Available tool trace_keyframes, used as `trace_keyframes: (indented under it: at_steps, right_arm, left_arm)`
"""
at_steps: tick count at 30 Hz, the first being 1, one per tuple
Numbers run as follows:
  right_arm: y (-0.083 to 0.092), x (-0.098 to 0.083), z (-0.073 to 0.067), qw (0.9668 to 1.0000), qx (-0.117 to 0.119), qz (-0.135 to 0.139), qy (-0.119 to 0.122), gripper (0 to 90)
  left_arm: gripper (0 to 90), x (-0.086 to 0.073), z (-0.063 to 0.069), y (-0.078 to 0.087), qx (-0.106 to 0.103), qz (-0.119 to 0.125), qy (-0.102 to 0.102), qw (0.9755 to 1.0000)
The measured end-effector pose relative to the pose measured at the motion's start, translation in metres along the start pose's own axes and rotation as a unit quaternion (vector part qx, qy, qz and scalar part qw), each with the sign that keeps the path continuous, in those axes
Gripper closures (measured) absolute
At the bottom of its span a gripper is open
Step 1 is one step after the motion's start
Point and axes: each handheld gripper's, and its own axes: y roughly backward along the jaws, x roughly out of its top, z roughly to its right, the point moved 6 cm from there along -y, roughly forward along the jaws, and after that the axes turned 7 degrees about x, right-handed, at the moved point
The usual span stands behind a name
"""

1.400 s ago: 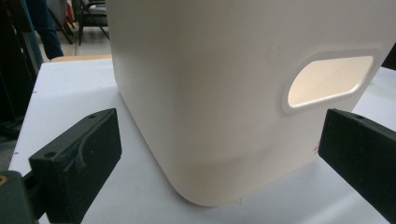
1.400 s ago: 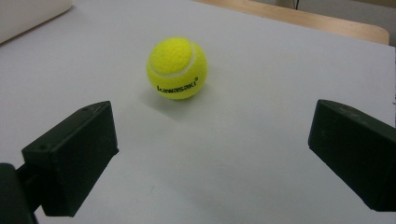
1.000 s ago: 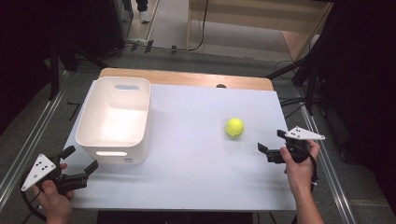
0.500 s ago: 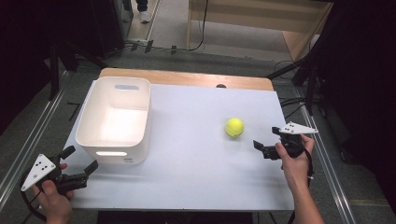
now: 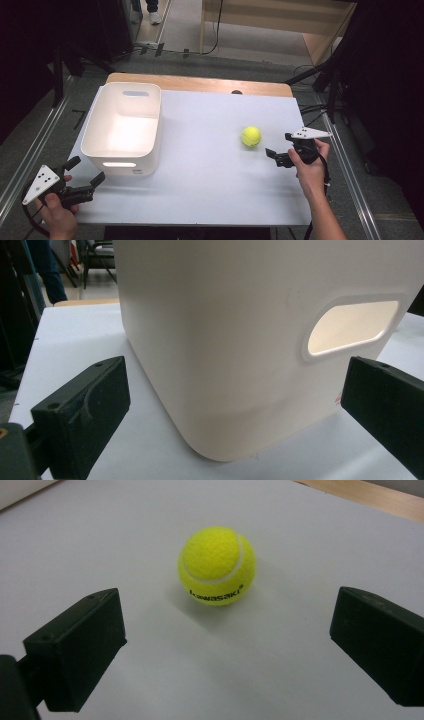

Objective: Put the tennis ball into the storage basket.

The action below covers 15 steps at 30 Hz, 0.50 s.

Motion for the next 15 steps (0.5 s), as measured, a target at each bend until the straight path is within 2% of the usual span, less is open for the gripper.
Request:
trace_keyframes:
  at_steps: [15]
  right_arm:
    - [-0.0085, 0.0102, -0.0005, 0.9998, 0.009, -0.014, 0.007, 0.0]
  left_arm:
    - [0.0, 0.0001, 0.0002, -0.0001, -0.001, 0.0, -0.001, 1.0]
